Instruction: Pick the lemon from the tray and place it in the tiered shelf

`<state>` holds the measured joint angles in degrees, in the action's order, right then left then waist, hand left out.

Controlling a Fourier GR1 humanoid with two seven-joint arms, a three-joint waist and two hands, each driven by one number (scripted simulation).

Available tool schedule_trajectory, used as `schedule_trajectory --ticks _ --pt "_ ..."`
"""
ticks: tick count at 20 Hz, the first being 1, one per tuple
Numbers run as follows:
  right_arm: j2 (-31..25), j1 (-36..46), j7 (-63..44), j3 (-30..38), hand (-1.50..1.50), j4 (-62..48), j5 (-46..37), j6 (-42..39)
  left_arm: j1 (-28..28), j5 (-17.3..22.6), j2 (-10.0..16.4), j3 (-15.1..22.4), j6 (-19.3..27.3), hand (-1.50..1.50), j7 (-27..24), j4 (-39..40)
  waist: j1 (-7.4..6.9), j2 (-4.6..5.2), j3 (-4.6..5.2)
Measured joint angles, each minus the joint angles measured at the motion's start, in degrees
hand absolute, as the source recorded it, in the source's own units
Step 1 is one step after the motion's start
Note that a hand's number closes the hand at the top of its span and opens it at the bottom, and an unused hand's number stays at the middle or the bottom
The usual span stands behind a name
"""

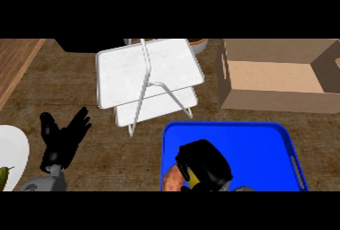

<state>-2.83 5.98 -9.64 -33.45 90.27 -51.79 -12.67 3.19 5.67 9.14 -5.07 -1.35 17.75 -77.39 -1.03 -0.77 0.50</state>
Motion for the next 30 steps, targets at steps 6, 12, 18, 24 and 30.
schedule_trajectory --ticks 6,12,18,24,30 --pt "2.2 3.0 -19.3 -12.8 1.50 15.7 0.1 8.4 0.2 0.2 0.3 -0.6 0.0 0.00 0.1 0.7 0.76 -0.14 -0.26" --pt "1.4 13.0 -40.4 -19.0 1.50 26.1 -3.7 9.9 -0.1 -0.1 -0.2 -0.3 0.5 0.00 0.0 0.2 0.68 -0.11 -0.27" --pt "2.1 28.8 -52.4 -14.0 1.50 31.3 1.3 7.8 0.3 -0.1 0.3 -0.5 0.0 0.00 -0.3 0.5 0.07 0.18 -0.25" --pt "2.1 44.5 -55.4 -2.5 1.50 25.0 8.8 8.0 0.2 -0.2 0.0 -0.1 -0.1 0.00 -0.1 0.2 -0.60 0.34 -0.25" --pt "2.3 59.4 -54.9 10.0 1.50 13.6 15.6 6.5 0.8 0.0 0.1 -0.6 -0.6 0.00 -1.3 1.7 -0.22 0.53 -0.34"
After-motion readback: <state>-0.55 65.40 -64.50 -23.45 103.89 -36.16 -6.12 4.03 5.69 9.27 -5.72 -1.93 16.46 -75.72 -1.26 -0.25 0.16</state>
